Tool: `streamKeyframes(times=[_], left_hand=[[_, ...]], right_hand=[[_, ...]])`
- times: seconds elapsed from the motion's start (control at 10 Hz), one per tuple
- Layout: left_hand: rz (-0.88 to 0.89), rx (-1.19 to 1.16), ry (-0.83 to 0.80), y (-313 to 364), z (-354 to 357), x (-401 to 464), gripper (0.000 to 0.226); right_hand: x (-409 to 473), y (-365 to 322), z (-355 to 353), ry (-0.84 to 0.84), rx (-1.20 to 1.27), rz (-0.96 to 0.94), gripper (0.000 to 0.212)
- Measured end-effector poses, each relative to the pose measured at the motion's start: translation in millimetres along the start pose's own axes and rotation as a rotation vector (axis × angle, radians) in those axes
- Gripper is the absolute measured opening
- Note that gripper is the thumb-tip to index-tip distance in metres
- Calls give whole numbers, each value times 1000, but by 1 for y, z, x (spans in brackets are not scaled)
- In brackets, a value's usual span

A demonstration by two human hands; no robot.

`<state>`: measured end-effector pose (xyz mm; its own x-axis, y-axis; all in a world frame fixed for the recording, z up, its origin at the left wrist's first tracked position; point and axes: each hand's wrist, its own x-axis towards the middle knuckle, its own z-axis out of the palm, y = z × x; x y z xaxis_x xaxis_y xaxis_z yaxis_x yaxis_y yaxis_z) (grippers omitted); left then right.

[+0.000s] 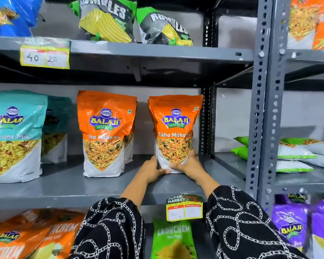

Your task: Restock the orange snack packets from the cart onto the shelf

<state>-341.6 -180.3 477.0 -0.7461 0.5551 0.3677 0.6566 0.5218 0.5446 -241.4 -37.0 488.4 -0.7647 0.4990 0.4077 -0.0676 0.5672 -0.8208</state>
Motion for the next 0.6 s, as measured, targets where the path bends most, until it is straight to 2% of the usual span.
streamKeyframes(times=[0.3,0.4,0.5,0.6], left_hand=[[-44,80,-6,3,0,-4,72],[-52,85,-16,3,-1,-5,73],[-51,121,6,9,-8,-16,65],[76,292,237,8,-28,-24,35]], right_hand=[[3,2,3,36,-33,10,95],[1,-1,3,22,-41,21,102],[-4,-5,0,25,-9,35,120],[-26,-9,-8,200,85,-16,113]])
